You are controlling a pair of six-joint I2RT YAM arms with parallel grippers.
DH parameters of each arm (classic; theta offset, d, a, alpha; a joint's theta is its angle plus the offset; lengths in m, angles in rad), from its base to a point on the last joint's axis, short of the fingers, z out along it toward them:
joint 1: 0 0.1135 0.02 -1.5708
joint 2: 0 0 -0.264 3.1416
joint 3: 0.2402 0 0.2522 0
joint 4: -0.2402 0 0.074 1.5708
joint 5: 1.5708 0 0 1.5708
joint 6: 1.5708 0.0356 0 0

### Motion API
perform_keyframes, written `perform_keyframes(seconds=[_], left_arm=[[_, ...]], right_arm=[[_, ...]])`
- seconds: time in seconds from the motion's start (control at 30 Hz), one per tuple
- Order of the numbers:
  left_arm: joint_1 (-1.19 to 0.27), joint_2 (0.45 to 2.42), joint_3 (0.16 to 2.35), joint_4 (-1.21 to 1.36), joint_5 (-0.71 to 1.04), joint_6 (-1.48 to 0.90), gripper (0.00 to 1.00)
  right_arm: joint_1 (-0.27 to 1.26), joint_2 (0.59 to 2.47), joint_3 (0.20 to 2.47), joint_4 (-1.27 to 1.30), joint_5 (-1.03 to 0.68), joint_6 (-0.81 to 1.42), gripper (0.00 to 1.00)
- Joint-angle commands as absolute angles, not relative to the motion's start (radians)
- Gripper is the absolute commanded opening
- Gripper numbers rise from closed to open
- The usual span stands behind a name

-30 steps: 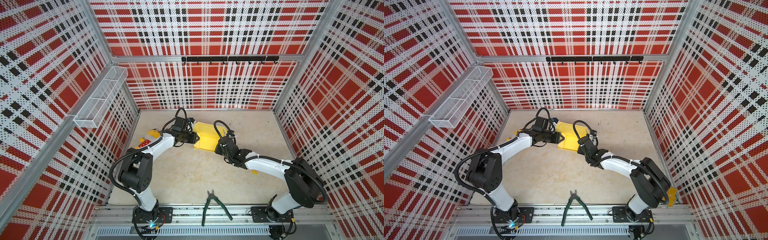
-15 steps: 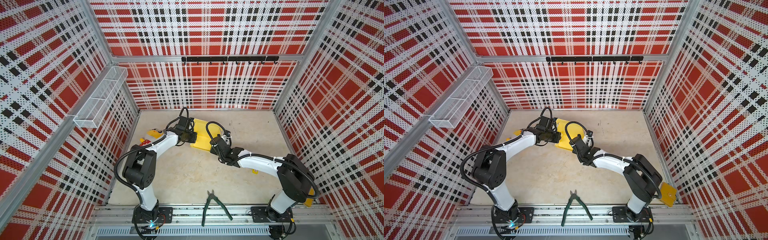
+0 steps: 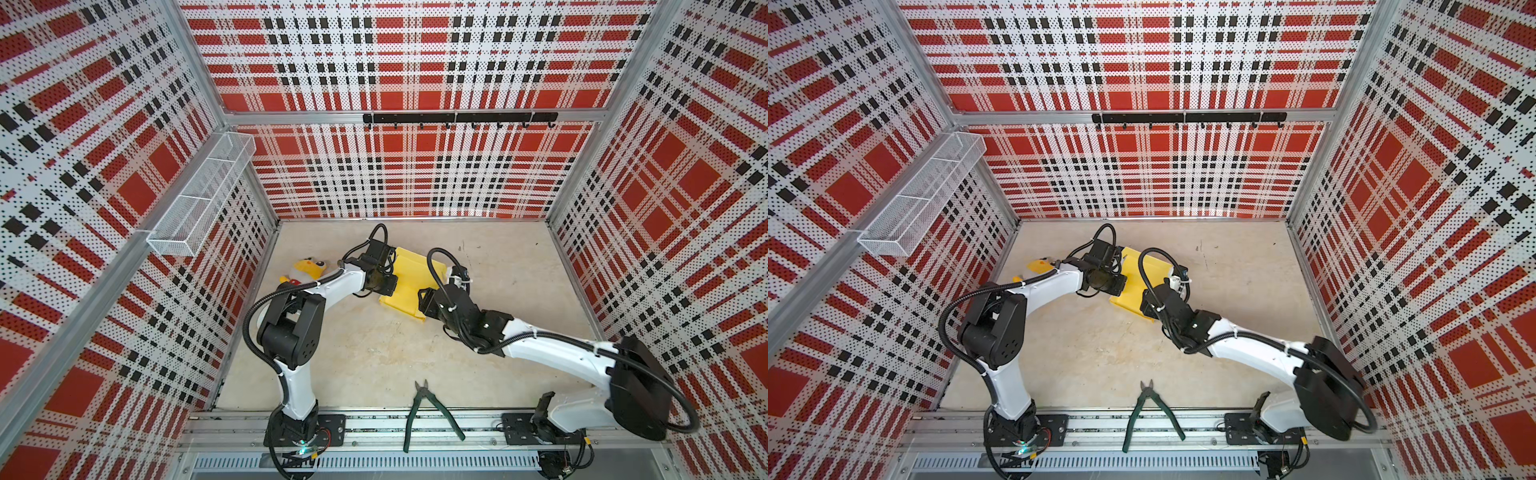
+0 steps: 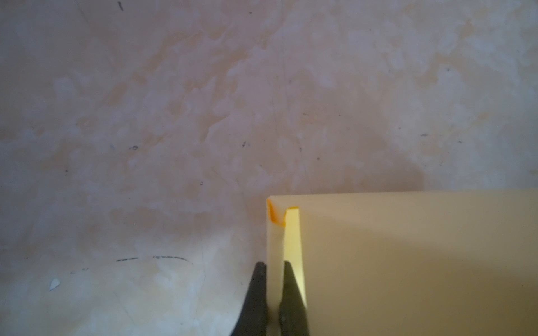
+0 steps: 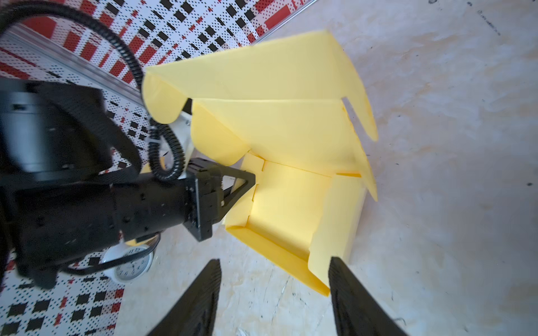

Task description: Fold the paper box

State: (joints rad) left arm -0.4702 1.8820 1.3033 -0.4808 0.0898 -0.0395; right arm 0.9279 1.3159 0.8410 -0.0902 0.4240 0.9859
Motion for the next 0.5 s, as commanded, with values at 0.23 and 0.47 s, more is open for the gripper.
perform_keyframes(seconds=[0.23,0.47], left_arm=[[-0.542,1.95,1.365,-0.51,0.027,-0.047,0.03],[-0.566,1.977,1.379,-0.518,0.0,-0.09,0.04]], right_arm=[[0.926,1.259,0.754,-0.256,0.513,1.114,0.54],[0.926,1.487,0.919,-0.357,0.496,1.165,0.51]])
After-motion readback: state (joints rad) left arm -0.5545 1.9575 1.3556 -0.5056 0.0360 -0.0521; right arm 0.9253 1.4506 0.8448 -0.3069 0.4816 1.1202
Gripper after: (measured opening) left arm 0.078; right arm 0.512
